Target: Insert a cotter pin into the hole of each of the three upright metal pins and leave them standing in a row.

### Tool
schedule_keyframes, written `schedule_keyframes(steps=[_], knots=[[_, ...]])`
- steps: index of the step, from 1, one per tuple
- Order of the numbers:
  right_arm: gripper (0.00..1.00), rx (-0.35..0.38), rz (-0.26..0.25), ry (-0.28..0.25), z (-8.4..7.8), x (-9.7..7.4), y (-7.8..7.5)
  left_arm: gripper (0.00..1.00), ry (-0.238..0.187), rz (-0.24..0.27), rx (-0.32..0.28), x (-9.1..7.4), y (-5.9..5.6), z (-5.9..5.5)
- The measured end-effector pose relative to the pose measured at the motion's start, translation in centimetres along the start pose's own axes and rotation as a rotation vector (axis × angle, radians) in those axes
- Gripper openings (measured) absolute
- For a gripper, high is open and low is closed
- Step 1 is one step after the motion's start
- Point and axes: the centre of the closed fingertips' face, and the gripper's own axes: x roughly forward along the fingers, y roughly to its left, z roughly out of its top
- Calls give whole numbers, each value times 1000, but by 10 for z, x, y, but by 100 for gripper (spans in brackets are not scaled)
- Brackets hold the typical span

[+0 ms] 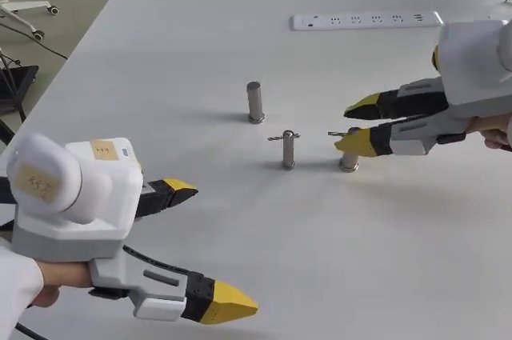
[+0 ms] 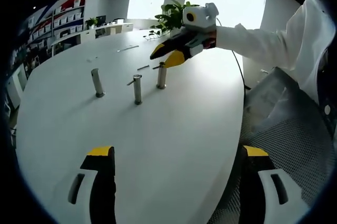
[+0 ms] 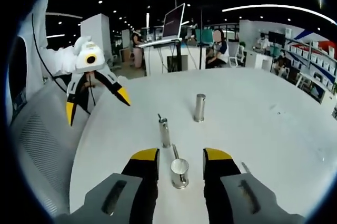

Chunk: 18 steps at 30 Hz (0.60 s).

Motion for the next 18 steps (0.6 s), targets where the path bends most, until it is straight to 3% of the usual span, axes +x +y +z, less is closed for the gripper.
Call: schedule_keyframes(steps=[4,7,9,13,18], knots=[[34,26,-31,-93,26,-23,8,99,-51,15,2,-4,0,14],[53,46,-55,-115,32,-39,15,99,-101,22,-12,-6,1,25],[64,47,-67,-116,32,-50,21,99,-137,26,-24,-7,1,33],[66,78,-86,-125,27,-66,35,99,-198,24,-57,-8,1,44],[72,131,-104,-116,9,-83,56,98,-201,30,-63,-5,-1,45]])
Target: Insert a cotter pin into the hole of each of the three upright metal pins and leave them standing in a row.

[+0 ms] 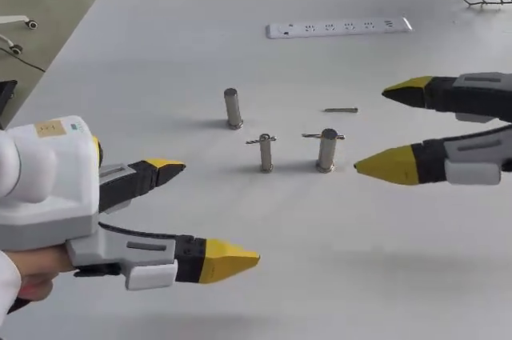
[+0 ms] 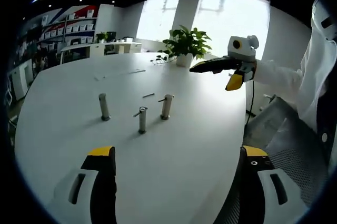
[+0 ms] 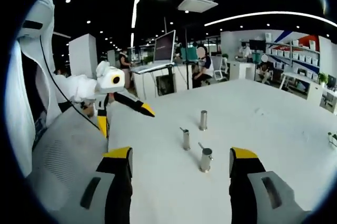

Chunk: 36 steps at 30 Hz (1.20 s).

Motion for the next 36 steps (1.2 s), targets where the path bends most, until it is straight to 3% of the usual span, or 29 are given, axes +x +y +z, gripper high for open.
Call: schedule_keyframes(steps=[4,8,14,16,18,19,23,28,29,32,36], knots=[[85,68,-22,14,-14,-10,8,98,-6,-3,-14,2,-3,-1],[86,87,-41,53,-31,-15,19,98,-11,-9,-32,5,-6,-4],[96,153,-82,59,-39,-18,16,97,-38,19,-49,4,0,0],[98,182,-109,63,-41,-17,13,94,-63,41,-58,2,6,5],[98,195,-112,64,-43,-17,13,86,-93,59,-114,1,13,11],[98,195,-113,61,-43,-16,14,83,-128,76,-113,-1,21,20],[98,203,-113,69,-45,-15,16,88,-160,98,-106,-2,33,33],[98,226,-110,58,-45,-13,19,86,-185,154,-75,9,57,48],[97,228,-109,58,-45,-12,19,84,-240,177,-117,12,66,57],[97,233,-108,58,-46,-13,21,77,-339,194,-178,16,85,78],[96,239,-107,53,-46,-15,22,69,-360,212,-166,25,103,89]])
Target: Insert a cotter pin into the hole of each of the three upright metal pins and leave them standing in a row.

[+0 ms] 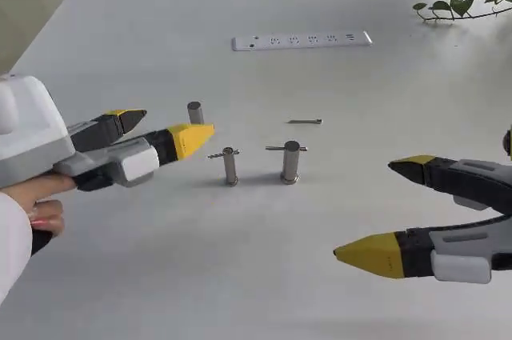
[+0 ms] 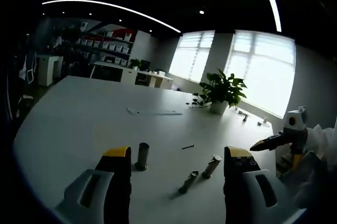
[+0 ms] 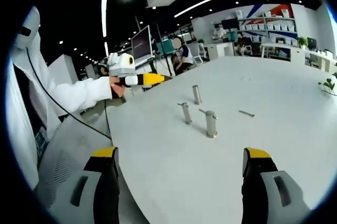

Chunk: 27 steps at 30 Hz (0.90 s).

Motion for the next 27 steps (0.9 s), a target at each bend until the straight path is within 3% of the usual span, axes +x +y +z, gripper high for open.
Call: schedule_keyframes(steps=[4,8,13,19,22,27], knots=[[95,6,-10,-8,2,-2,-4,57,22,20,46,21,15,-1],[95,1,-17,-9,4,-6,-6,44,21,60,40,38,31,-7],[94,3,-18,-2,2,-8,-6,35,84,62,85,58,44,-24],[93,13,-9,13,-3,-7,-4,25,173,69,151,66,55,-43],[93,5,-10,24,-4,-7,-4,19,167,88,122,69,62,-45],[93,17,-16,16,-2,-6,-9,16,199,80,142,76,64,-53]])
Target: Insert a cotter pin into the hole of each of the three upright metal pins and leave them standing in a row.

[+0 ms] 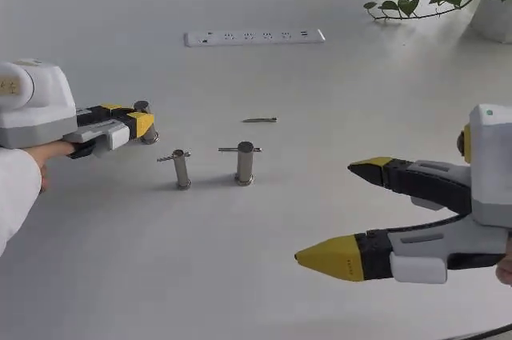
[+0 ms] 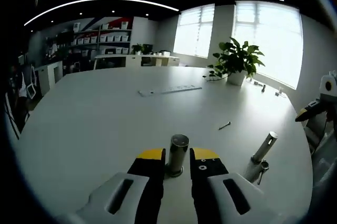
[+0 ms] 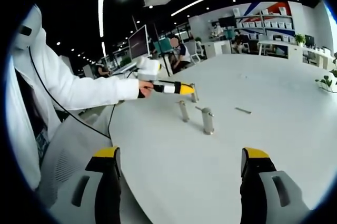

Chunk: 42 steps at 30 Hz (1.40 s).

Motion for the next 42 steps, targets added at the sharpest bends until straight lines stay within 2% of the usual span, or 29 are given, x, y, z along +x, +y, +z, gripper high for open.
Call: schedule_keyframes(steps=[6,8,14,15,17,20,24,27,29,31,32,33,36,40,42], knots=[[93,1,-4,1,0,-1,-1,13,30,0,0,4,2,-8],[93,1,-5,5,0,-1,-1,13,25,2,-3,4,1,-7],[92,2,0,11,-3,1,0,11,32,1,42,3,0,-5],[92,2,2,11,-3,2,1,11,28,10,43,2,2,-4],[92,1,7,13,-3,3,2,11,-9,20,2,-1,5,5],[92,1,11,13,-3,4,4,10,13,21,40,-5,6,7],[92,-4,11,2,1,5,4,10,4,-1,61,-12,2,14],[92,-5,12,-2,2,6,4,10,16,-2,101,-16,0,18],[92,-5,13,-6,2,6,5,10,16,-5,104,-19,-1,23],[92,-7,12,-7,2,5,5,10,2,-17,102,-22,-4,29],[92,-7,12,-7,2,5,5,10,-20,-50,115,-24,-10,35],[92,-5,12,-6,2,5,5,10,-23,-52,104,-26,-12,37],[91,0,8,-12,2,4,4,10,-36,-75,138,-32,-23,51],[91,-3,1,-28,5,2,4,10,-58,-123,203,-44,-44,72],[91,1,0,-37,7,0,5,10,-55,-133,187,-50,-53,80]])
